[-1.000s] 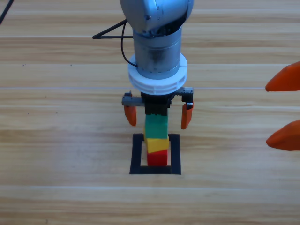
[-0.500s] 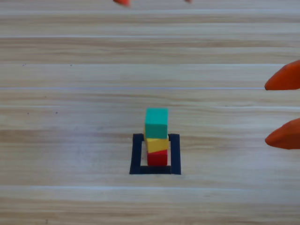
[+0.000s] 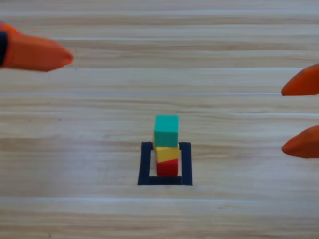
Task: Stack the blocks in the rectangular block: red at the bottom, yellow in the middle, green on top
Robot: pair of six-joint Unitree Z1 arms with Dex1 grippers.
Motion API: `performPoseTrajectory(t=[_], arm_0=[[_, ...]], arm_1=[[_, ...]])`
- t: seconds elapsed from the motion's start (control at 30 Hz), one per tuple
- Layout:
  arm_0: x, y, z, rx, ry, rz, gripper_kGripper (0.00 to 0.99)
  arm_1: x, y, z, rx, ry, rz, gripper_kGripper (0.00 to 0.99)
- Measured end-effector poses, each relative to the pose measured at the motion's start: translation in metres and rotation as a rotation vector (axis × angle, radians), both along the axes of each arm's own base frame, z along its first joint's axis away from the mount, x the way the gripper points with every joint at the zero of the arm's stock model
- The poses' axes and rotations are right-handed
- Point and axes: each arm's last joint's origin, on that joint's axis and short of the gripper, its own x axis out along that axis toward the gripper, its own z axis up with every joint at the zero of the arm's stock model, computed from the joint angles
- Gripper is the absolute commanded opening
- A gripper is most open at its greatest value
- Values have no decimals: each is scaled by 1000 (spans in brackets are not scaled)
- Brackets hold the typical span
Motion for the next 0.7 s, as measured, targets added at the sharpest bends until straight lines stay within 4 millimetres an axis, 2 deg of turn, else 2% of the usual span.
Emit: performPoseTrajectory(t=[0.1,0.23,0.3,0.47,0.7], arm_0=[[-13,32,-21,-123,-91,-130,990],[-14,64,-40,-134,-164,25,990],[-15,73,-48,-133,-212,69,990],[-22,86,-76,-111,-211,161,990],[-25,88,-73,-100,-246,190,990]], arm_1=[[0,0,0,0,0,0,989],[0,0,0,0,0,0,989],[0,0,0,0,0,0,989],[0,0,0,0,0,0,989],[0,0,0,0,0,0,989]])
